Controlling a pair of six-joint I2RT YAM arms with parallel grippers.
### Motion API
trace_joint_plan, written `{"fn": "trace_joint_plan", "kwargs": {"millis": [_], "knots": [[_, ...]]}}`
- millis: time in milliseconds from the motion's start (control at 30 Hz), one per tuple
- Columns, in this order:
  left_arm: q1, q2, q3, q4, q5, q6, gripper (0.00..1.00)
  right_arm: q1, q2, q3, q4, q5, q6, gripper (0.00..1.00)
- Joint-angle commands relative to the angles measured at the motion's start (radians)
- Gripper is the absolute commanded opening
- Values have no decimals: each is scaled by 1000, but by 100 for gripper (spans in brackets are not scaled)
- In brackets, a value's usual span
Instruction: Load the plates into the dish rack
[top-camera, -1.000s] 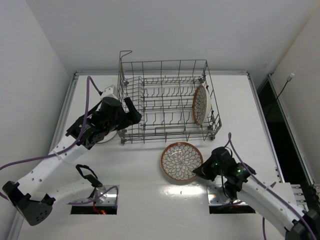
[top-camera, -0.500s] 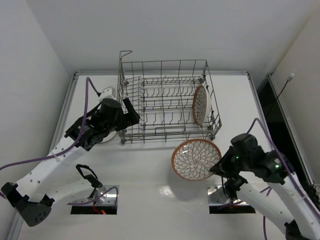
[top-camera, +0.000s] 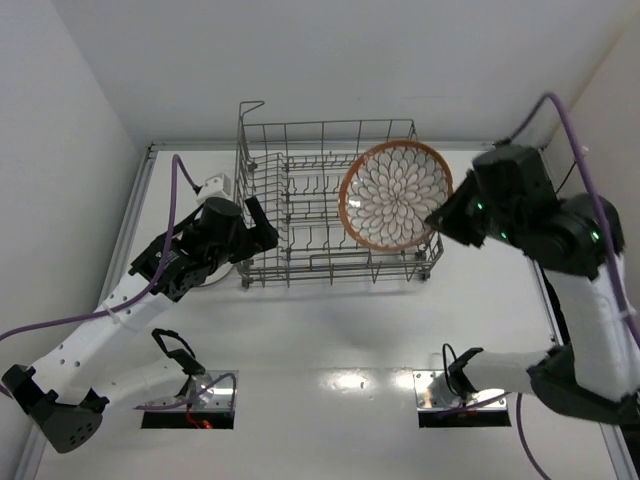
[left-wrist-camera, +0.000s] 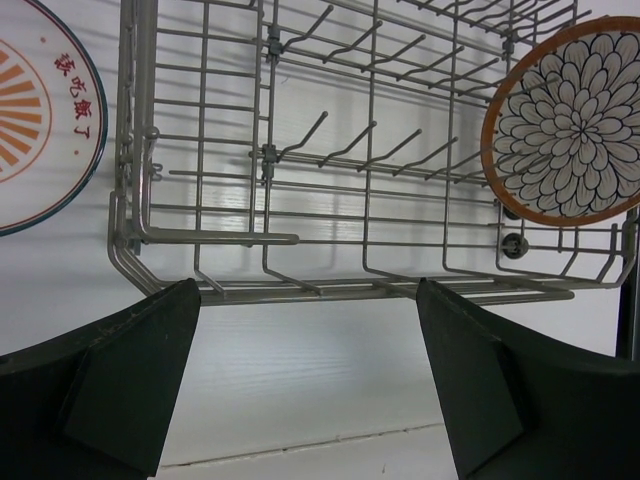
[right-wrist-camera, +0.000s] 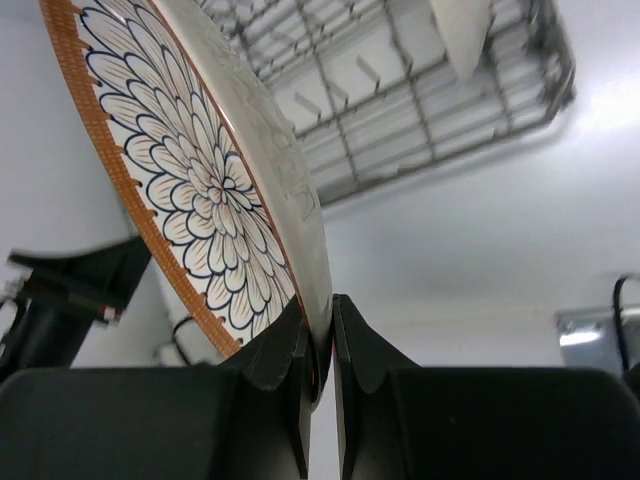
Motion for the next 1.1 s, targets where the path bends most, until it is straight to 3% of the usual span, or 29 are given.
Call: {"fn": "trace_joint_plan", "kwargs": {"millis": [0, 200, 367, 600, 1067], "knots": [[-14, -20, 32, 3, -17, -1, 88, -11, 165, 189, 66, 230, -131, 0], [-34, -20, 41, -6, -26, -1, 88, -11, 349, 356, 66, 523, -296, 0], [-43, -20, 41, -6, -26, 8, 88, 4, 388, 321, 86, 716, -340, 0], [-52, -11, 41, -6, -35, 8, 88, 14, 448, 203, 117, 795, -362, 0], [-61, -20, 41, -24, -83, 26, 92, 86, 681, 246, 124, 957, -439, 0]]}}
